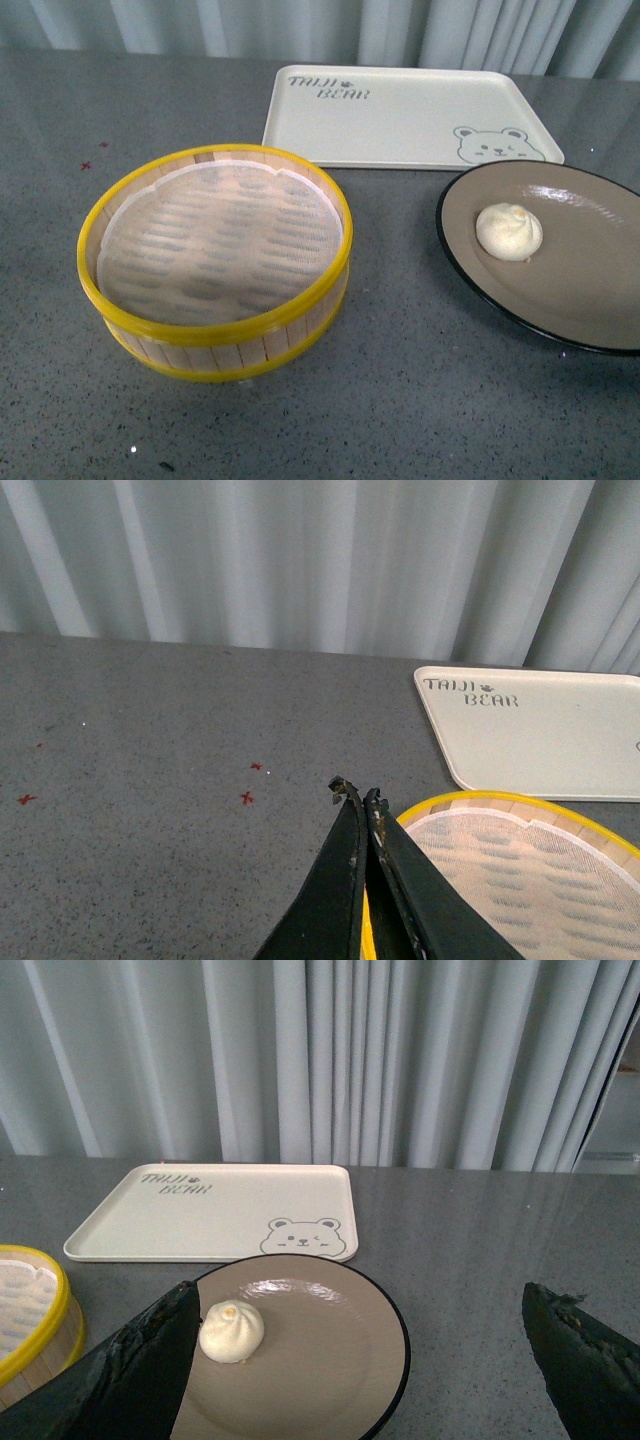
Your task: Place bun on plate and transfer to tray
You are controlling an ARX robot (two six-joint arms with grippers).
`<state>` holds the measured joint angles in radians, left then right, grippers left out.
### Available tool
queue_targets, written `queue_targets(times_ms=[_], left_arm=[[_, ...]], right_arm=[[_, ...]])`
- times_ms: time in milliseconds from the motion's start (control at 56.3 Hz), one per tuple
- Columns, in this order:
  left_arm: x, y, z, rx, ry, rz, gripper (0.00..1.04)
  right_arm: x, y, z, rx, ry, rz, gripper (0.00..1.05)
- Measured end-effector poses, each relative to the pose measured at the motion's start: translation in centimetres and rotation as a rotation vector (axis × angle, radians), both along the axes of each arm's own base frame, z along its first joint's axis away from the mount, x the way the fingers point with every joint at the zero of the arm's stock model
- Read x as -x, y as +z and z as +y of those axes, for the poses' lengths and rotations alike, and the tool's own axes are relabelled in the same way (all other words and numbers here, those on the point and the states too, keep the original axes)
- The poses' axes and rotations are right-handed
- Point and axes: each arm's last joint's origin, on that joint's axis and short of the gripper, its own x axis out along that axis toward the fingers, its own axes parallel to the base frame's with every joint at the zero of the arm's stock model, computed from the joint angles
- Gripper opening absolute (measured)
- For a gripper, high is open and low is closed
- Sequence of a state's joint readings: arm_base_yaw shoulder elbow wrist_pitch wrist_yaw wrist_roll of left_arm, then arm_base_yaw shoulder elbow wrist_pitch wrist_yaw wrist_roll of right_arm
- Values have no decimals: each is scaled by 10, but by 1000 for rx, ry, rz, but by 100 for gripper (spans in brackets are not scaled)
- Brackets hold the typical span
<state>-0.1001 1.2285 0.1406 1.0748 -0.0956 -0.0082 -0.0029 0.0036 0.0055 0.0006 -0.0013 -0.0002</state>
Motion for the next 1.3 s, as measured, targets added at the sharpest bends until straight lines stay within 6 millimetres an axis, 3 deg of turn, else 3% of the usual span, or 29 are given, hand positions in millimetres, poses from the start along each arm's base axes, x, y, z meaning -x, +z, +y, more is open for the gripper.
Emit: queue_targets(times_ms=[284, 568, 1296], left_arm=[[29, 1, 16, 1, 6, 0, 4], [50, 6, 16, 1, 5, -17, 4], [78, 14, 17, 1, 5, -43, 4]], right_arm=[[0, 0, 0, 0, 0, 0, 96], [0, 0, 0, 0, 0, 0, 96], [0, 0, 0, 0, 0, 0, 96]])
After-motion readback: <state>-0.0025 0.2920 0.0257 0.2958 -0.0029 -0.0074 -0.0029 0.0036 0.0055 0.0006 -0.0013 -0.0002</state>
